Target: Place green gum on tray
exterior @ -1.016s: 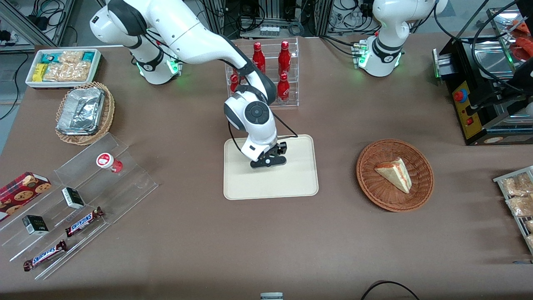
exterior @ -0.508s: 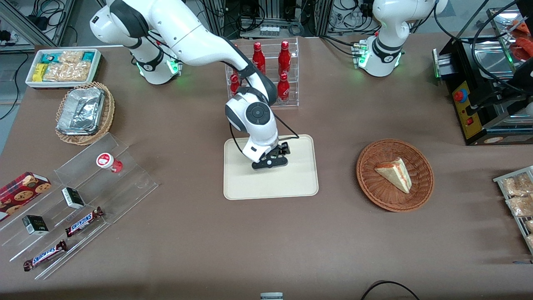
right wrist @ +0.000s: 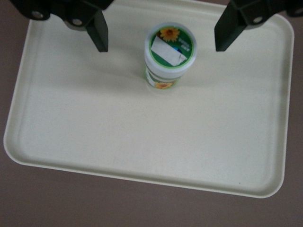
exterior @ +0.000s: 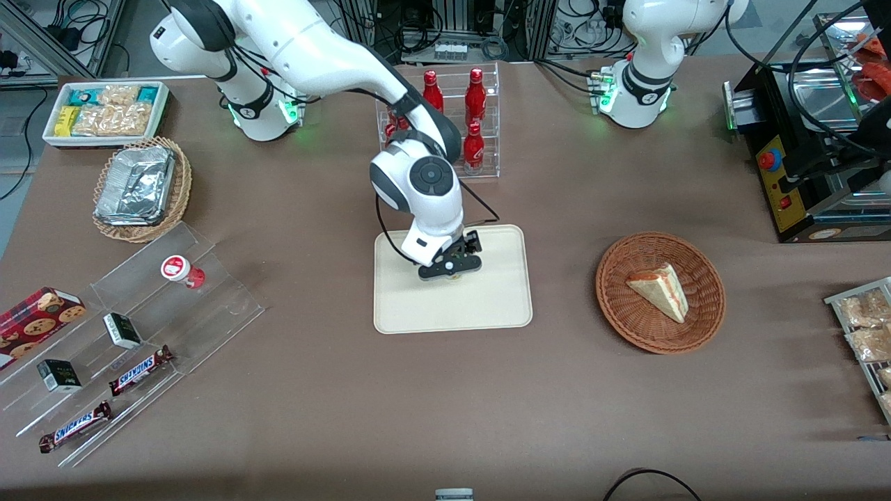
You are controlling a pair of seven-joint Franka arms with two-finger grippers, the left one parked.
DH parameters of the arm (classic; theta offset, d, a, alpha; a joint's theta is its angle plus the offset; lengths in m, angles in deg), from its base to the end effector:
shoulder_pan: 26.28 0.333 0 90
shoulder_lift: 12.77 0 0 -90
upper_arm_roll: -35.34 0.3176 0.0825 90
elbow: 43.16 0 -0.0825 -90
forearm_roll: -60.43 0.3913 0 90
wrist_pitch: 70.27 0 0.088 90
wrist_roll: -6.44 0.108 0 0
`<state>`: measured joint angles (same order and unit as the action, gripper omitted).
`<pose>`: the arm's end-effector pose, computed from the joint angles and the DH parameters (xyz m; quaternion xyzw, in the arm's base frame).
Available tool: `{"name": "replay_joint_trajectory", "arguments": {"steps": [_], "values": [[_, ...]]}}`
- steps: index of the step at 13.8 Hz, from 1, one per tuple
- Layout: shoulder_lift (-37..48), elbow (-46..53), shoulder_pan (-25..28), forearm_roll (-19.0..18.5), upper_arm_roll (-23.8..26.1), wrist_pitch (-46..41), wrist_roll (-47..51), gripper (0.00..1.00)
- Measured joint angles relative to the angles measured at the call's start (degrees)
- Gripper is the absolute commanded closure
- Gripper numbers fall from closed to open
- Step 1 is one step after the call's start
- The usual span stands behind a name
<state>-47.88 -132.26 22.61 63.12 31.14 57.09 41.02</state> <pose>0.5010 0.5087 0.2915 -0.9963 -0.0816 -0.0230 0.0167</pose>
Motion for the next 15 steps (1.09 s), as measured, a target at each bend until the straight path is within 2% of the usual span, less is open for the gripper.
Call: {"name": "replay_joint_trajectory", "arguments": {"steps": [5, 11, 15], "values": [[7.9, 0.5, -2.9, 0.0, -0.3, -12.0, -5.6, 0.00], [13.6, 0.4, -14.9, 0.0, -0.4, -22.4, -19.4, 0.00], [17.7, 0.3, -22.1, 0.0, -0.4, -24.1, -21.2, 0.00]]}}
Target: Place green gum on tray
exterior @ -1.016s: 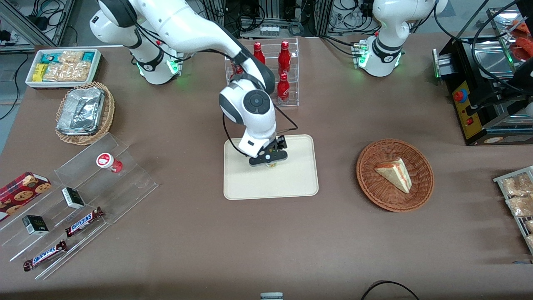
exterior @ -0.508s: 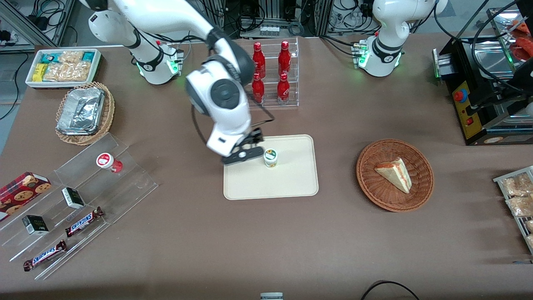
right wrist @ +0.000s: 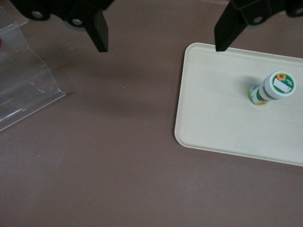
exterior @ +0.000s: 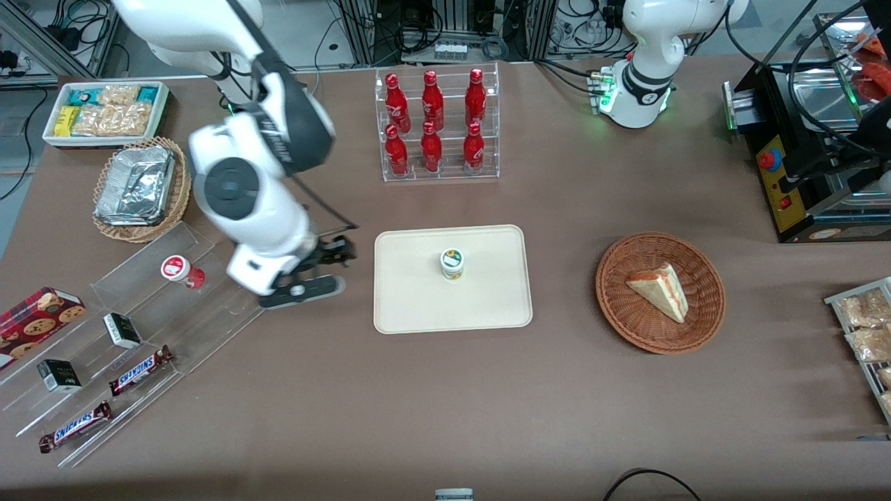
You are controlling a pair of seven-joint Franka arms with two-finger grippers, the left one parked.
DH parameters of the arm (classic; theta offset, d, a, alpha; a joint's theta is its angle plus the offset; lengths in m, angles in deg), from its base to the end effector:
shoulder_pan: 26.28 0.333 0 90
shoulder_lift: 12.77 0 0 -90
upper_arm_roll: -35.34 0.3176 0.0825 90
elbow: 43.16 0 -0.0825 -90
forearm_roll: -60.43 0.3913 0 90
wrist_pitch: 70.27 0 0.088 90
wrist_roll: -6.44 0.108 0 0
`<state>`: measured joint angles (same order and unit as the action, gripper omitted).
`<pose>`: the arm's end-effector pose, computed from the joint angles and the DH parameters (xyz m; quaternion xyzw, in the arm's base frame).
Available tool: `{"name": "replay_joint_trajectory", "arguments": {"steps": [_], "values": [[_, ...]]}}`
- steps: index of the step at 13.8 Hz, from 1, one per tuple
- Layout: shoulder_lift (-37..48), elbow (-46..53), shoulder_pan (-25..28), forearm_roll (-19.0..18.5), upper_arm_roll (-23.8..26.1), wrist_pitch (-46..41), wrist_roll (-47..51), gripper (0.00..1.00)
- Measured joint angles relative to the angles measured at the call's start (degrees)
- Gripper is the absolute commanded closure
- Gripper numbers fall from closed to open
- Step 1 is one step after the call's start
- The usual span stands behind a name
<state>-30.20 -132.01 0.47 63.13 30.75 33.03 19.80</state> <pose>0.6027 0.2559 0.4689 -0.9970 -0.0722 0.0275 0.0025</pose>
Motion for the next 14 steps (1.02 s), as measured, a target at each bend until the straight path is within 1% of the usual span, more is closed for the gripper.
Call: {"name": "replay_joint_trajectory", "arguments": {"steps": [3, 6, 9, 14], "values": [[4.2, -2.3, -7.4, 0.0, 0.0, -1.2, -0.7, 0.00], [8.9, -5.7, -13.3, 0.0, 0.1, -4.1, -5.9, 0.00], [12.6, -7.1, -17.6, 0.0, 0.2, -8.9, -10.8, 0.00], [16.5, -7.4, -22.7, -0.1, 0.6, -15.4, -12.4, 0.00]]}}
